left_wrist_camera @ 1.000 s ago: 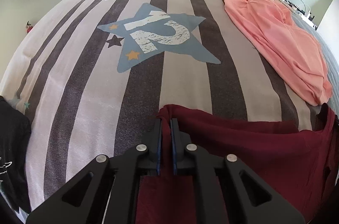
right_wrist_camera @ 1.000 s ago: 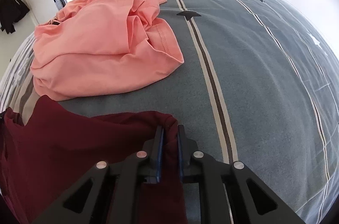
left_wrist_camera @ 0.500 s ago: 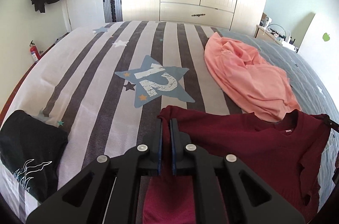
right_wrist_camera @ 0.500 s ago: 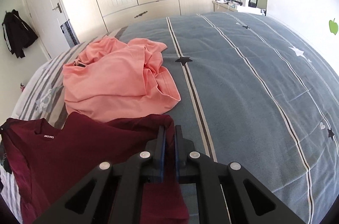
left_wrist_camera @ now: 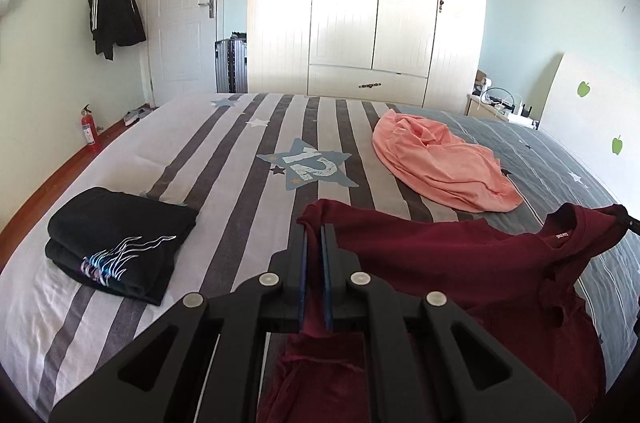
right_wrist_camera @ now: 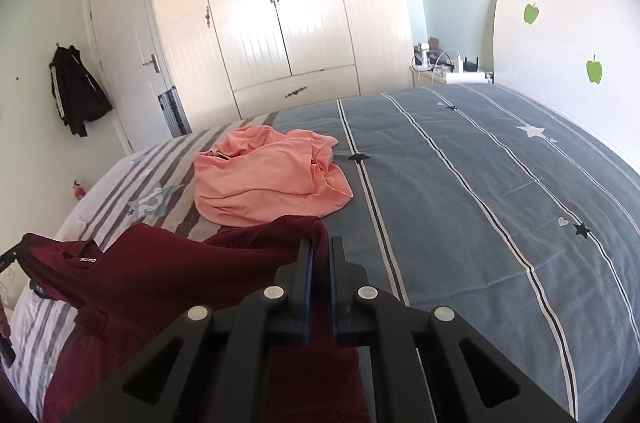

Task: Fold clothes
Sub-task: 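Lift the hem with both grippers and fold it over toward the collar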

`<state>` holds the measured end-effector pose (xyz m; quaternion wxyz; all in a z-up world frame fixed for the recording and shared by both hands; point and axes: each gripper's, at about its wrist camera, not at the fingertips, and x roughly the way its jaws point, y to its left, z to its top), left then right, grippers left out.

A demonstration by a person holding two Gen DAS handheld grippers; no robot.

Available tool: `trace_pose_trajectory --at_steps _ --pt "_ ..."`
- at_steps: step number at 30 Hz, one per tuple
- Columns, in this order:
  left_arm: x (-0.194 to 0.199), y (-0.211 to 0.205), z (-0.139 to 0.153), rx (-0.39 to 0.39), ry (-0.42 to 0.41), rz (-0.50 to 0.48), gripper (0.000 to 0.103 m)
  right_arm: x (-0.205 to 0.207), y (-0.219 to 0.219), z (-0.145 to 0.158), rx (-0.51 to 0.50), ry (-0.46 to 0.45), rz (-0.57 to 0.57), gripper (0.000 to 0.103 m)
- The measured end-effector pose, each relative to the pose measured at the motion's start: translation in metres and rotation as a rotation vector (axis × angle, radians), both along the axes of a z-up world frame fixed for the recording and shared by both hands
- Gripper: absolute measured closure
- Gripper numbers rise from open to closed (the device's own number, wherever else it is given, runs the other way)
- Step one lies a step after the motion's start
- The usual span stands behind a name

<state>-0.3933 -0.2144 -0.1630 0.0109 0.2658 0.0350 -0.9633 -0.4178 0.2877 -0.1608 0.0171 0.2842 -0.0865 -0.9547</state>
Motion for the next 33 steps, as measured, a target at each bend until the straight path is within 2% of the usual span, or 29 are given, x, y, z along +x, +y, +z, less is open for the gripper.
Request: trace_pose_trajectory --at_steps 1,3,8,13,16,19,24,27,30,31,33 --pt "0.020 -0.002 -0.002 0.001 0.016 0.002 0.099 0.020 -0.001 -0.002 0.007 0.020 0.002 0.097" --pt "0.062 -0.006 -0.006 0.003 0.042 0.010 0.099 0.058 -0.003 -0.009 -0.010 -0.005 0.000 0.097" --pt "0.172 -0.028 -0.013 0.092 0.048 0.075 0.099 0.152 -0.007 -0.028 -0.054 -0.070 -0.007 0.097" --pt "0.239 -0.035 -0.058 0.146 -0.100 0.104 0.099 0.247 -0.012 -0.047 -0.098 -0.135 -0.014 0.097" --pt "0.275 -0.042 -0.082 0.200 -0.131 0.150 0.100 0.284 -0.013 -0.070 -0.096 -0.204 -0.018 0.097" --pt "0.296 -0.048 -0.090 0.226 -0.142 0.184 0.102 0.315 -0.010 -0.084 -0.135 -0.234 -0.036 0.097" --pt "0.315 -0.054 -0.100 0.238 -0.170 0.221 0.102 0.338 -0.009 -0.103 -0.151 -0.288 -0.051 0.097" --pt "0.318 -0.055 -0.110 0.219 -0.223 0.231 0.103 0.342 -0.012 -0.117 -0.144 -0.341 -0.050 0.097" --pt "0.321 -0.064 -0.126 0.221 -0.314 0.256 0.103 0.346 -0.009 -0.128 -0.150 -0.414 -0.055 0.091" --pt "0.325 -0.068 -0.127 0.228 -0.324 0.269 0.103 0.351 -0.007 -0.124 -0.143 -0.407 -0.061 0.091" --pt "0.338 -0.071 -0.118 0.223 -0.282 0.275 0.103 0.361 -0.002 -0.116 -0.129 -0.392 -0.074 0.087"
